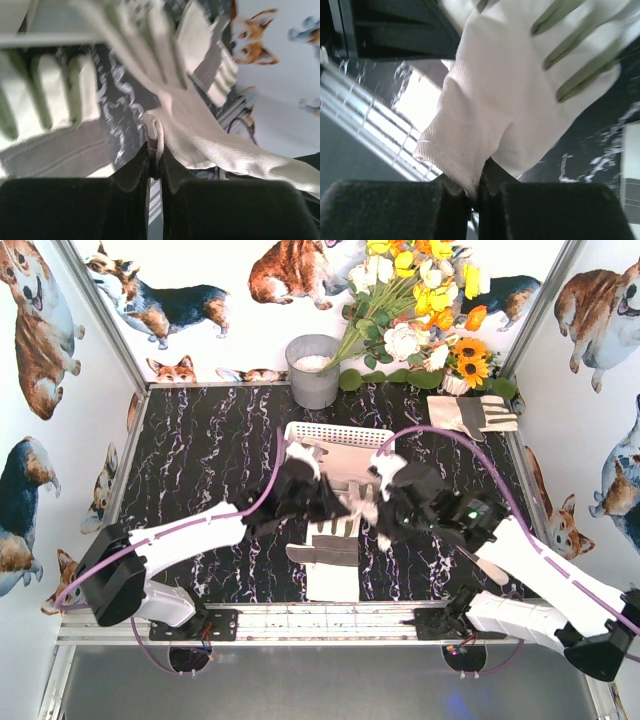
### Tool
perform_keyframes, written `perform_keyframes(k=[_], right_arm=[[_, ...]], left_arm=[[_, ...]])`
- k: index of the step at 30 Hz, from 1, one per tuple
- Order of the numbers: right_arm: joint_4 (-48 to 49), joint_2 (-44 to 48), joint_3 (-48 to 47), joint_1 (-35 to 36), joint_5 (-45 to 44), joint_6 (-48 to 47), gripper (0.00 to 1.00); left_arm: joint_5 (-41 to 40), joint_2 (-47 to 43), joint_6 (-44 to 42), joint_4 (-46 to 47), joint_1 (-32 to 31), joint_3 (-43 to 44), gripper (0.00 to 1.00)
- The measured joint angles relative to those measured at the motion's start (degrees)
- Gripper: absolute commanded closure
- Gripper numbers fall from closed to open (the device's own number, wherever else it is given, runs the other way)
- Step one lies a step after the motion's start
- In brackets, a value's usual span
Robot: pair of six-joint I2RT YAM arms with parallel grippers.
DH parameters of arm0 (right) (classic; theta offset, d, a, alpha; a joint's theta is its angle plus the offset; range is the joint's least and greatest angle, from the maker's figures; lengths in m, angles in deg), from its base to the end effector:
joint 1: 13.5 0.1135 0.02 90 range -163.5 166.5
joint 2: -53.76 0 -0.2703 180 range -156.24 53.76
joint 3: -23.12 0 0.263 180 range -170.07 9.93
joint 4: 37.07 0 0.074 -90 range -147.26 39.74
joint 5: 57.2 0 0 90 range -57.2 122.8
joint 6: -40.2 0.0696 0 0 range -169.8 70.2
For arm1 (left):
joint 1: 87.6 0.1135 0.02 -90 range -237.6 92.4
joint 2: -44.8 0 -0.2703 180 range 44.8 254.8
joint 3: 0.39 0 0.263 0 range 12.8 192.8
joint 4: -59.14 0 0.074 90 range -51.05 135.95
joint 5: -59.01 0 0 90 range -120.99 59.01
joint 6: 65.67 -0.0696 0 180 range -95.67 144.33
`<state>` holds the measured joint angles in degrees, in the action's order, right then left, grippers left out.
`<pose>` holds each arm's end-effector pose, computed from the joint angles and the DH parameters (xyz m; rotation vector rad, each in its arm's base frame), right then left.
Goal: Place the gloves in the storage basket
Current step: Turn over the glove at the center of the board.
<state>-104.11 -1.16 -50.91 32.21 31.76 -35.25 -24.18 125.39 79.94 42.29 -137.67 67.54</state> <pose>0.1471 0.1490 0.3142 -0.6523 2.3715 0.4555 0.2228 -0.2790 0.2520 -0.0319 2.3337 -1.1677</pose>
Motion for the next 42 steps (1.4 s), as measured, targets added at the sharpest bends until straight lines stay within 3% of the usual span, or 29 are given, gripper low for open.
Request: perform_keyframes(k=[9, 13, 15, 18, 24, 30, 34, 42], right_arm=[[8.4, -5.2, 10.9, 4.3, 15.4, 3.0, 0.98], [12.1, -8.5, 13.4, 4.9, 19.7, 5.3, 0.58], [12.6, -9.0, 13.8, 4.9, 20.5, 7.0, 0.47], [13.2, -8.8, 13.8, 4.9, 20.3, 9.8, 0.43], [12.4, -6.4, 13.8, 2.6, 17.5, 17.2, 0.42], [12.1, -0.6, 19.0, -8.8, 16.2, 25.2, 0.52], [11.9, -0.7, 24.8, -14.9, 17.2, 29.3, 0.54], [15.8, -4.2, 29.6, -16.1, 18.4, 33.0, 0.57]], left_arm=[[-1.3, -4.8, 2.7, -1.3, -1.2, -13.1, 1.00], [-1.6, -4.4, 1.7, -1.1, -1.2, -16.2, 1.00], [-1.2, -3.0, 1.0, -0.4, -1.2, -17.6, 1.00], [-0.5, 0.4, -0.3, -0.7, -1.2, -18.4, 1.00], [-0.7, 1.6, -2.6, -1.9, -1.2, -18.3, 1.00], [-0.6, 1.6, -2.7, -1.8, -1.2, -18.4, 1.00], [-0.6, 1.6, -2.7, -1.6, -1.2, -18.4, 1.00], [-0.6, 1.6, -2.5, -1.5, -1.2, -18.5, 1.00]])
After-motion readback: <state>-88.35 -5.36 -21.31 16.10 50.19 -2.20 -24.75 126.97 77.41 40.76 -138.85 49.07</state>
